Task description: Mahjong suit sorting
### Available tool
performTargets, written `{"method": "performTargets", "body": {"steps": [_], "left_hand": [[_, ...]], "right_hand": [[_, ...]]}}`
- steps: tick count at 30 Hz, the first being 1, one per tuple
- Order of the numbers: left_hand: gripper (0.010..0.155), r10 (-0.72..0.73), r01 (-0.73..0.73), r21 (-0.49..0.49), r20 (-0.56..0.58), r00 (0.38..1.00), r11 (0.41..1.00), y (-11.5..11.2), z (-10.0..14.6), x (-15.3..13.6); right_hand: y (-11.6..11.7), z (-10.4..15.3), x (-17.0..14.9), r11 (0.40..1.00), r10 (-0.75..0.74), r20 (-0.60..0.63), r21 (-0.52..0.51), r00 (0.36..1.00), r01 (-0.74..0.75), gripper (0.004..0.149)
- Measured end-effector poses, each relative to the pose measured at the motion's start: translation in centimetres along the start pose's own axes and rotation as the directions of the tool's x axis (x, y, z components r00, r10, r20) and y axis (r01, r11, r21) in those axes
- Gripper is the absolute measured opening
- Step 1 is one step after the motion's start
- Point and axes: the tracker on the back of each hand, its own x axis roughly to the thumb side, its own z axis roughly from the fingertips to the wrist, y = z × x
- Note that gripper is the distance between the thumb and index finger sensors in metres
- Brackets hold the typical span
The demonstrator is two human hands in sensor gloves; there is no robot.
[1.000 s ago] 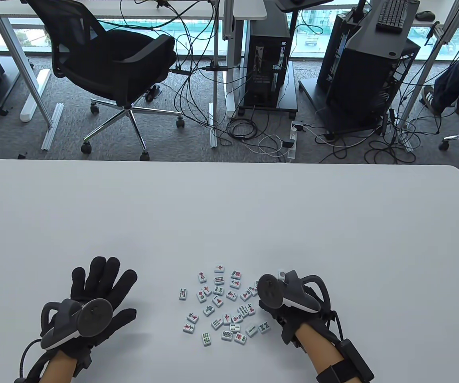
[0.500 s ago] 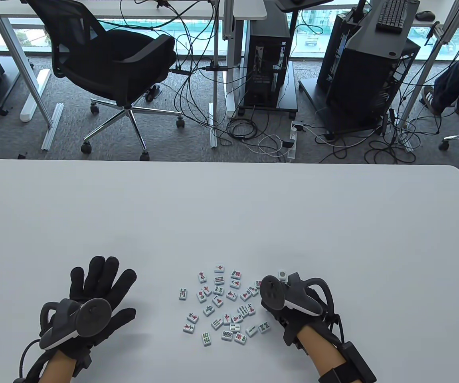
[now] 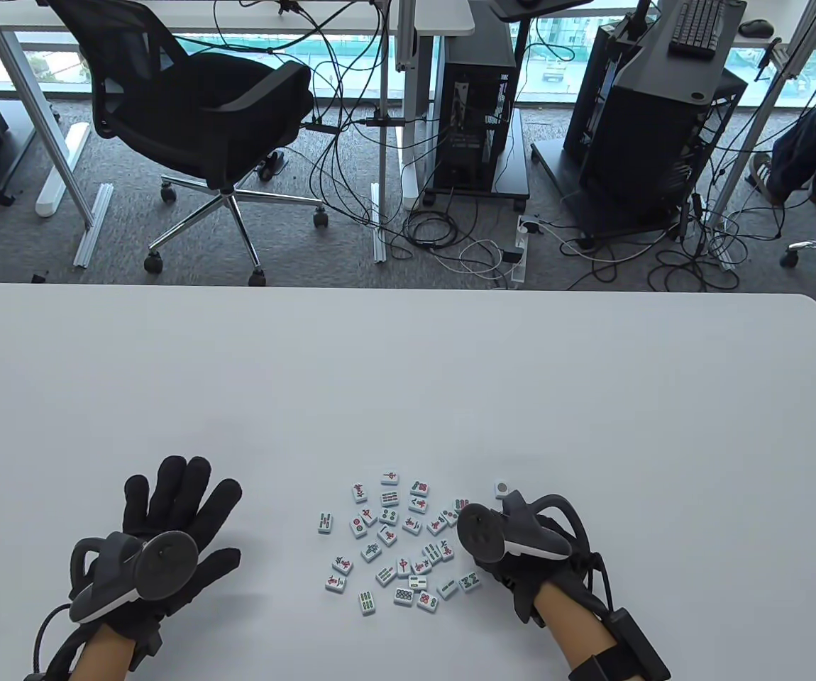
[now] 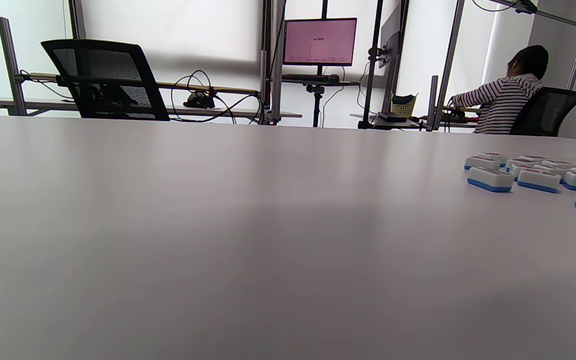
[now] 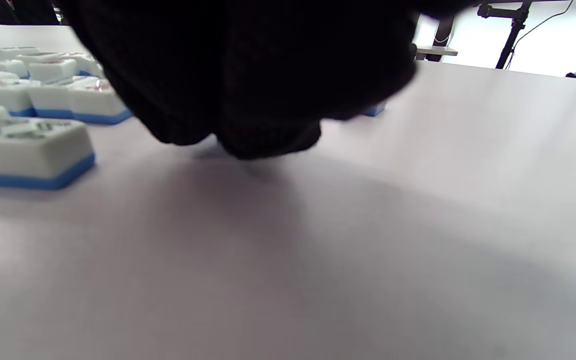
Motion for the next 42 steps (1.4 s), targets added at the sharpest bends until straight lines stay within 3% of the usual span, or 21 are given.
{"method": "performTargets", "body": {"steps": [4, 7, 13, 22, 28, 32, 35, 42], "left_hand": [[0.081, -0.004, 0.004, 0.026, -0.015, 1.000, 1.000, 0.3, 0.1, -0.2], [0.081, 0.005, -0.005, 0.034, -0.024, 1.000, 0.999, 0.4, 0.2, -0.5], [0.081, -0.006, 0.007, 0.012, -0.028, 1.000, 1.000, 0.0, 0.1, -0.6], [0.081, -0.003, 0.003, 0.000, -0.038, 0.999, 1.000, -0.1, 0.1, -0.7], [0.081, 0.033, -0.032, 0.021, -0.053, 0.998, 0.999, 0.1, 0.2, -1.3], [0.081, 0.037, -0.035, 0.029, -0.062, 0.997, 0.999, 0.3, 0.2, -1.6], [0.081, 0.066, -0.063, 0.041, -0.075, 0.995, 0.997, 0.4, 0.3, -2.0], [0.081, 0.080, -0.075, 0.058, -0.084, 0.993, 0.995, 0.7, 0.5, -2.3]], "right_hand": [[-0.8, 1.0, -2.5, 0.997, -0.056, -0.060, -0.048, 0.997, 0.053, 0.057], [-1.0, 1.9, -4.1, 0.998, -0.006, -0.090, -0.060, 0.996, 0.000, 0.057], [-0.1, 2.2, -5.6, 0.999, -0.021, -0.103, -0.052, 0.994, 0.015, 0.056], [1.2, 0.7, -4.5, 0.999, 0.001, -0.095, -0.042, 0.995, -0.005, 0.055], [0.8, 1.0, -4.4, 0.999, 0.018, -0.122, -0.027, 0.992, -0.021, 0.057], [-1.2, 1.4, -3.5, 0.994, 0.008, -0.116, -0.110, 0.993, -0.020, 0.057], [-2.7, 0.7, -2.0, 0.970, 0.094, -0.022, -0.225, 0.995, -0.097, 0.057], [-2.0, -2.9, 1.5, 0.986, 0.150, 0.078, -0.081, 0.986, -0.144, 0.060]]}}
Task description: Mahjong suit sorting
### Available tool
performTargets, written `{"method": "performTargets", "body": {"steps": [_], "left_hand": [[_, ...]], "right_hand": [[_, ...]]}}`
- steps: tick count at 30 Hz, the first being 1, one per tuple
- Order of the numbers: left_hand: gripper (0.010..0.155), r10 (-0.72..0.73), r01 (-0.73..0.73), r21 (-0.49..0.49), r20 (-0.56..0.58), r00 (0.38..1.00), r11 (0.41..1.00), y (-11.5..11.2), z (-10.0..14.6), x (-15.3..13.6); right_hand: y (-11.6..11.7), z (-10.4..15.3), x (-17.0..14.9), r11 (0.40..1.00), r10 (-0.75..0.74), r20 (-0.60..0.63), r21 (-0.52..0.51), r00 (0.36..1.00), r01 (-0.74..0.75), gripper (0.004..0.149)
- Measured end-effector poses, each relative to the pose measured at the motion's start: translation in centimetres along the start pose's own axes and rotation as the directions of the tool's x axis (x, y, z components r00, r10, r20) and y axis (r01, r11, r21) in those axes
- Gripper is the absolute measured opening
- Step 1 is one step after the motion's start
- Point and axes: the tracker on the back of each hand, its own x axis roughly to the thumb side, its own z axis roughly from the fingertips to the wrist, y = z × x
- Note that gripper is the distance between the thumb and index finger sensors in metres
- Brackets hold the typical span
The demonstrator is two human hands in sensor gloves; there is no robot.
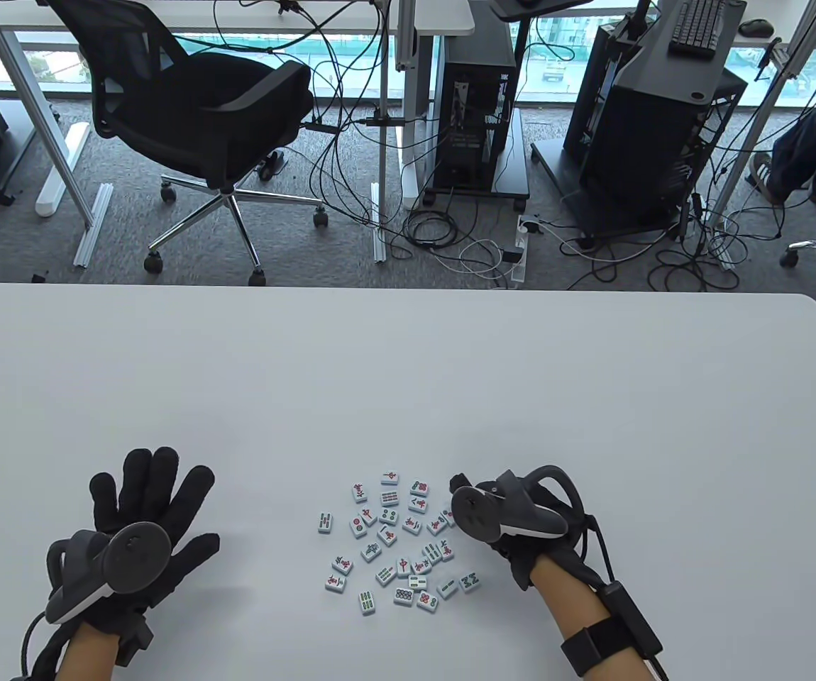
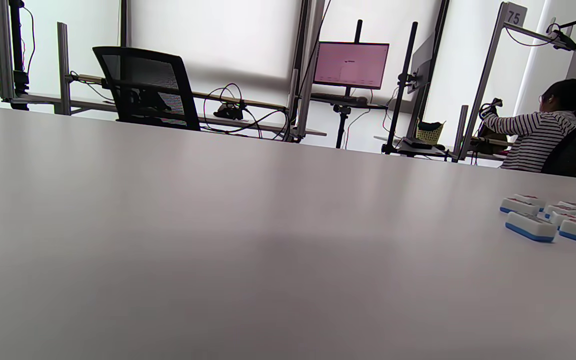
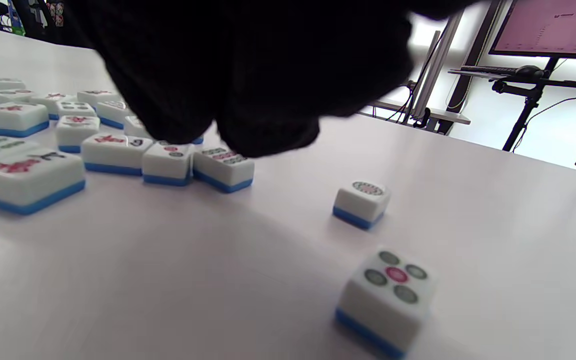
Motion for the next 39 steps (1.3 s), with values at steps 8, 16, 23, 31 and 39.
{"method": "performTargets", "body": {"steps": [8, 16, 23, 31, 39], "left_hand": [[0.081, 0.023, -0.023, 0.007, 0.014, 1.000, 1.000, 0.0, -0.1, 0.0], [0.081, 0.028, -0.028, 0.006, 0.014, 1.000, 1.000, 0.1, 0.0, 0.0], [0.081, 0.032, -0.032, -0.002, 0.017, 0.999, 0.999, 0.1, -0.1, 0.0], [0.080, 0.031, -0.031, -0.007, 0.024, 0.999, 0.999, 0.0, -0.1, 0.1], [0.081, 0.017, -0.017, -0.019, 0.023, 1.000, 1.000, -0.1, -0.1, 0.2]], "right_hand": [[1.1, -1.6, 2.0, 0.985, 0.160, 0.060, 0.048, 0.985, -0.163, 0.061], [1.3, -2.1, 2.3, 0.989, 0.130, 0.080, 0.059, 0.988, -0.134, 0.054], [0.8, -1.8, 1.5, 0.998, 0.058, 0.061, 0.013, 0.996, -0.059, 0.054], [-3.3, 0.4, -3.6, 0.988, -0.055, -0.134, -0.153, 0.989, 0.034, 0.056], [1.0, 1.5, -7.4, 0.999, 0.001, -0.272, 0.041, 0.962, 0.010, 0.056]]}}
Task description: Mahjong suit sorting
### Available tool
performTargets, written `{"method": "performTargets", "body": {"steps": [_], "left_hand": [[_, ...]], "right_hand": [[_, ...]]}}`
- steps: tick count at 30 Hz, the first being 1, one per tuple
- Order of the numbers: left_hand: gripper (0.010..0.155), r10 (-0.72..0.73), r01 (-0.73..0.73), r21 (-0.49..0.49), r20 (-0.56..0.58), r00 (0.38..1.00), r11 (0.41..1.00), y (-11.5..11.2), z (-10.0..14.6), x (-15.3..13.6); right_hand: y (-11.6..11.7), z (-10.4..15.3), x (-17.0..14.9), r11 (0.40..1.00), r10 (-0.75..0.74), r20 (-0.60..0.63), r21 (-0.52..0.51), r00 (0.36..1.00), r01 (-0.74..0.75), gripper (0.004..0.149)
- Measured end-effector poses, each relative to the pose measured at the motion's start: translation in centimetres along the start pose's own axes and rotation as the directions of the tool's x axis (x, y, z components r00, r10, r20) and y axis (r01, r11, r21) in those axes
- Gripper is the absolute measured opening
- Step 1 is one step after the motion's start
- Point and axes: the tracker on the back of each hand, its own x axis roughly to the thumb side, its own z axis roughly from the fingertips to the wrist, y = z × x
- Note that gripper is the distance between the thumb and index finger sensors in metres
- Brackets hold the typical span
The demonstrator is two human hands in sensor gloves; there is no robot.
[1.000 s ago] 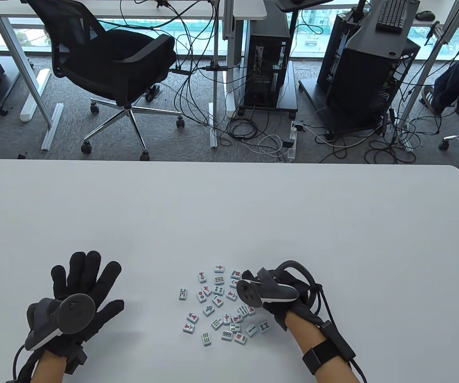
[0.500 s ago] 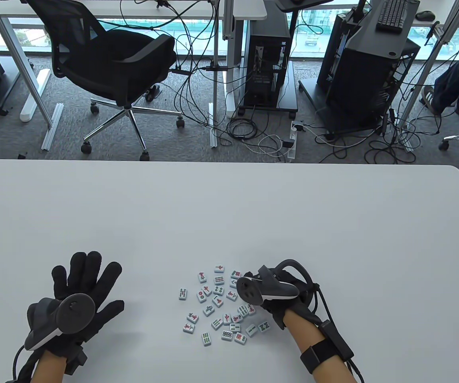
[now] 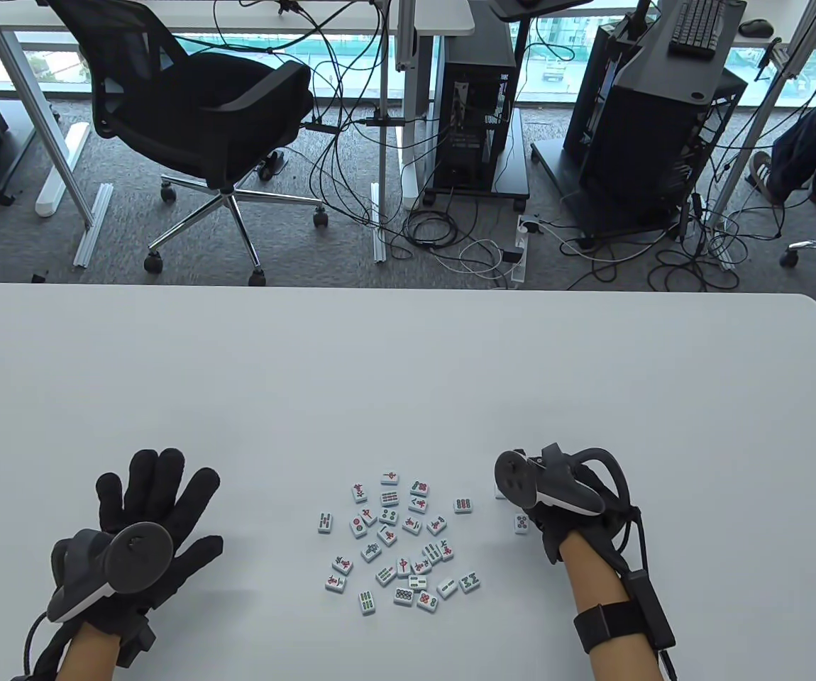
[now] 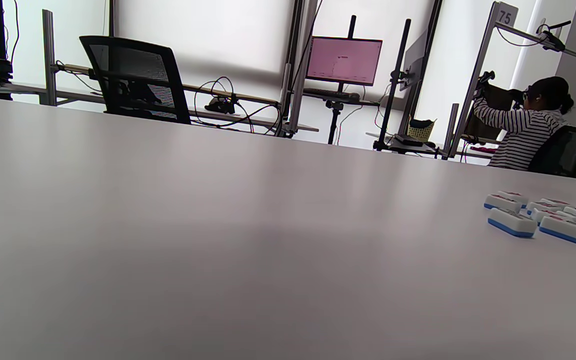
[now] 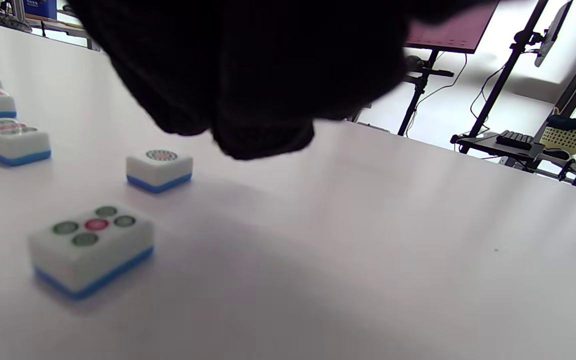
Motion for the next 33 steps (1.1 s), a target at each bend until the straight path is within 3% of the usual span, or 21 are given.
{"method": "performTargets", "body": {"steps": [12, 18, 22, 27, 33], "left_hand": [[0.080, 0.000, 0.000, -0.020, -0.008, 1.000, 1.000, -0.3, -0.1, 0.0], [0.080, 0.002, -0.003, -0.033, -0.010, 1.000, 0.999, -0.4, -0.2, 0.1], [0.079, 0.007, -0.007, -0.025, 0.000, 1.000, 1.000, -0.5, -0.3, 0.1], [0.080, 0.001, -0.001, -0.026, 0.001, 1.000, 1.000, -0.5, -0.3, 0.1], [0.080, -0.001, 0.001, -0.032, 0.007, 1.000, 0.999, -0.6, -0.3, 0.3]], "right_hand": [[2.6, -0.3, -1.4, 0.994, -0.042, -0.058, 0.096, 0.997, 0.047, 0.054], [2.0, -0.1, -1.5, 0.988, -0.061, -0.094, 0.135, 0.994, 0.074, 0.059], [0.3, 0.0, -1.3, 0.983, -0.165, -0.109, 0.062, 0.980, 0.172, 0.061], [-1.2, -0.3, 1.5, 0.976, -0.215, -0.025, 0.011, 0.976, 0.216, 0.057], [-0.7, -1.4, 6.2, 0.982, -0.159, 0.049, 0.108, 0.986, 0.153, 0.050]]}}
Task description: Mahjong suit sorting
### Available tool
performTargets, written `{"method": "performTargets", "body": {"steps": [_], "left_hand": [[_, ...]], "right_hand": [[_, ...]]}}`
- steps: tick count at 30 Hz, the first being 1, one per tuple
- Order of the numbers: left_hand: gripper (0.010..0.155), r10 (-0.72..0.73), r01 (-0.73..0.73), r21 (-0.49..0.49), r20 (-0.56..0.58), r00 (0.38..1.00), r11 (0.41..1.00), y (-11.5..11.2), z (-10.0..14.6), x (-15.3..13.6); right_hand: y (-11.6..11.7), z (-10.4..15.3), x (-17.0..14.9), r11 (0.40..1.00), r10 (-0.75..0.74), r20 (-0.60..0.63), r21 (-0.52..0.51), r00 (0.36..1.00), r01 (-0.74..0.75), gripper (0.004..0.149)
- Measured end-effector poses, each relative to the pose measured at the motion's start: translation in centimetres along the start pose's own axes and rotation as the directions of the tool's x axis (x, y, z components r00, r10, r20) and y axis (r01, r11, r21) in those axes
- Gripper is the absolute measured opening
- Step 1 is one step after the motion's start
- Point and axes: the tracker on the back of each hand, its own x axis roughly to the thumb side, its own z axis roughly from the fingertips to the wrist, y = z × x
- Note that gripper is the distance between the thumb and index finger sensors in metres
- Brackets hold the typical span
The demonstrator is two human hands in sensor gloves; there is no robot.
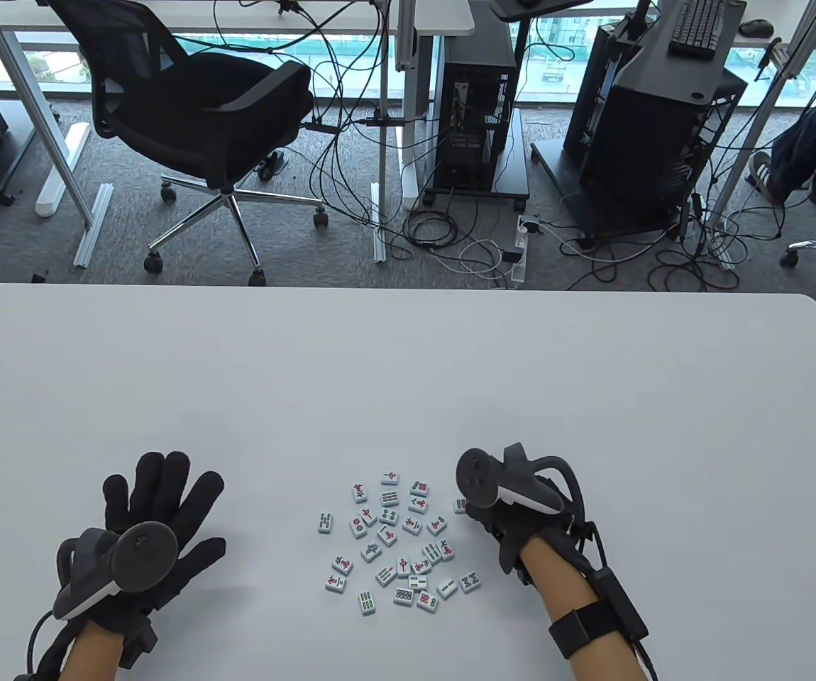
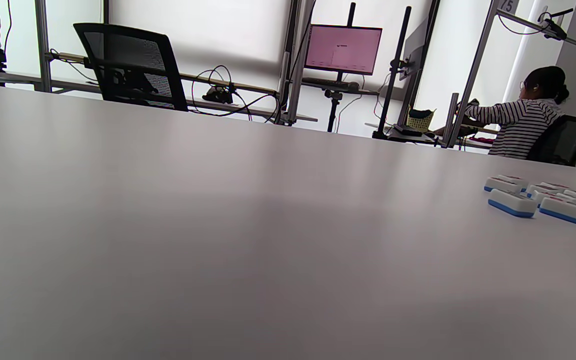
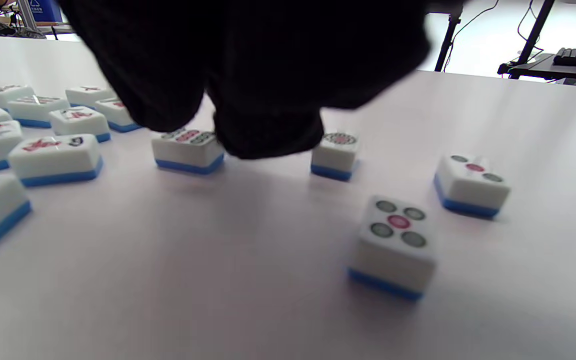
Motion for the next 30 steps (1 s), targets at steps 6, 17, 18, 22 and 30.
{"method": "performTargets", "body": {"steps": [6, 17, 18, 22, 30], "left_hand": [[0.079, 0.006, -0.006, -0.006, 0.007, 1.000, 1.000, -0.1, -0.1, 0.1], [0.080, 0.010, -0.010, -0.003, 0.003, 1.000, 1.000, -0.1, -0.1, 0.1], [0.079, 0.010, -0.010, -0.002, 0.004, 1.000, 1.000, -0.1, -0.1, 0.1], [0.079, 0.005, -0.005, 0.003, 0.008, 1.000, 1.000, -0.1, -0.1, 0.1], [0.079, 0.000, 0.000, 0.001, 0.010, 1.000, 1.000, -0.1, -0.1, 0.2]], "right_hand": [[1.0, -1.2, 1.3, 0.991, 0.132, -0.043, 0.000, 0.990, -0.132, 0.045], [-0.8, 0.3, 1.8, 0.991, 0.129, 0.019, -0.036, 0.991, -0.128, 0.060], [-0.7, 0.2, 1.9, 0.987, 0.160, 0.025, -0.027, 0.987, -0.159, 0.063], [0.6, -0.2, 2.8, 0.966, 0.258, 0.081, 0.004, 0.963, -0.259, 0.059], [1.5, 0.4, 3.0, 0.949, 0.316, 0.161, -0.058, 0.935, -0.311, 0.053]]}}
